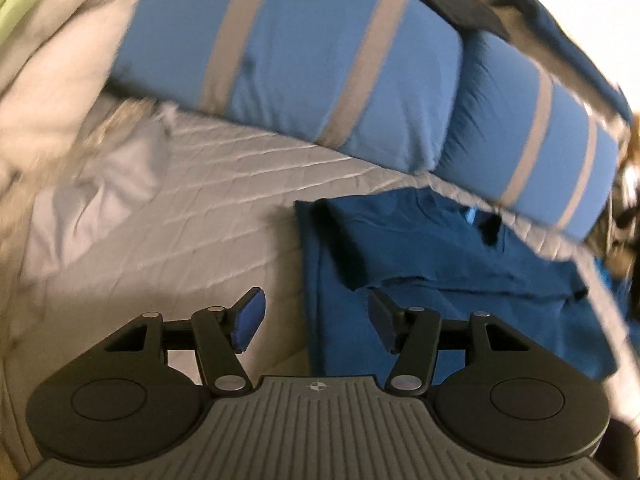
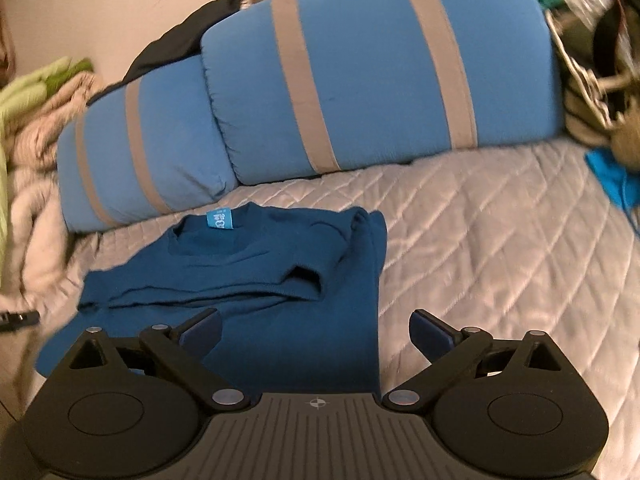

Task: Fold clothes

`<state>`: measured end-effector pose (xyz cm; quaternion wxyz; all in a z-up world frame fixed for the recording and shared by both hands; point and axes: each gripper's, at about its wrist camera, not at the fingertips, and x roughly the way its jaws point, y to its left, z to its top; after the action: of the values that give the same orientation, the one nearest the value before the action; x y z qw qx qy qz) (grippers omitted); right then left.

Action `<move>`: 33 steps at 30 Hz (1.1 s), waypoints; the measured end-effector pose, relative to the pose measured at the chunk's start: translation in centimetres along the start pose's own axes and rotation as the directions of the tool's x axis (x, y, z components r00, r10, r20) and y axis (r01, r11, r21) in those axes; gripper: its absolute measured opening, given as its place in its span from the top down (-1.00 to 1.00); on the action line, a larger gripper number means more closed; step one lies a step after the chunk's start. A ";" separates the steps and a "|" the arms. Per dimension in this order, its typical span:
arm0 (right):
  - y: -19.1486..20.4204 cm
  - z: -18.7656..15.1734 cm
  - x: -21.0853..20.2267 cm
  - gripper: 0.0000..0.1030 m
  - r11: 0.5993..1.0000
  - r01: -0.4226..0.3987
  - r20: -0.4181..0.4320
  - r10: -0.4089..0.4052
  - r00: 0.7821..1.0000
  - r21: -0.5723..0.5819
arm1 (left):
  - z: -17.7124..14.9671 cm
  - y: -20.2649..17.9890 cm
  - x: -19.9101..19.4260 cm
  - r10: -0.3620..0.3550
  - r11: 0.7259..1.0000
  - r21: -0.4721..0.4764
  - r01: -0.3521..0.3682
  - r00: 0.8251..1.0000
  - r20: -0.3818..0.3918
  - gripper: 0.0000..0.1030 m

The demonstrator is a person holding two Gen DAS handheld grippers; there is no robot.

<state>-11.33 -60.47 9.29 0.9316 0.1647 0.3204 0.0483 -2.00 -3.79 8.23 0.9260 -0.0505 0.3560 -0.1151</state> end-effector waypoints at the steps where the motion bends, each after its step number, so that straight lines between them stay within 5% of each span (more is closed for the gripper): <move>1: 0.3 0.1 0.1 -0.92 1.000 0.008 0.004 -0.008 1.000 -0.020 | 0.0 -0.6 0.2 0.009 0.999 0.042 -0.009 1.000 0.004 -0.09; 9: 2.4 0.6 2.4 -0.65 0.981 0.057 0.013 -0.056 0.998 -0.187 | -0.4 -4.2 2.6 0.066 0.951 0.301 -0.071 0.997 0.026 -0.09; 16: 3.5 0.6 4.9 -0.38 0.960 0.052 -0.022 -0.060 0.998 -0.274 | -0.3 -4.8 4.4 0.088 0.920 0.382 -0.086 0.996 0.013 -0.09; 22: 4.1 0.6 6.9 -0.23 0.946 0.057 -0.043 -0.075 0.996 -0.318 | -0.1 -4.9 5.7 0.072 0.922 0.382 -0.062 0.997 -0.011 -0.04; 26: 4.3 0.7 8.2 0.06 0.942 0.067 -0.053 -0.089 0.995 -0.328 | 0.2 -5.2 6.5 0.073 0.922 0.384 -0.058 0.997 -0.025 0.07; 28: 4.1 0.9 8.7 0.19 0.947 0.079 -0.055 -0.102 0.993 -0.311 | 0.4 -5.3 6.8 0.072 0.924 0.379 -0.054 0.997 -0.032 0.27; 32: 3.0 1.5 9.1 0.87 0.970 0.083 -0.063 -0.100 0.993 -0.230 | 1.3 -4.7 7.3 0.048 0.954 0.298 -0.024 0.996 -0.073 0.89; 33: 2.8 1.7 9.2 0.87 0.974 0.081 -0.064 -0.097 0.993 -0.210 | 1.7 -4.5 7.2 0.045 0.961 0.275 -0.025 0.997 -0.066 0.91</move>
<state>-2.97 -56.55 6.19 0.9324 0.0504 0.3551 0.0456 3.48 -9.96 5.60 0.9127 0.0886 0.3702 -0.1486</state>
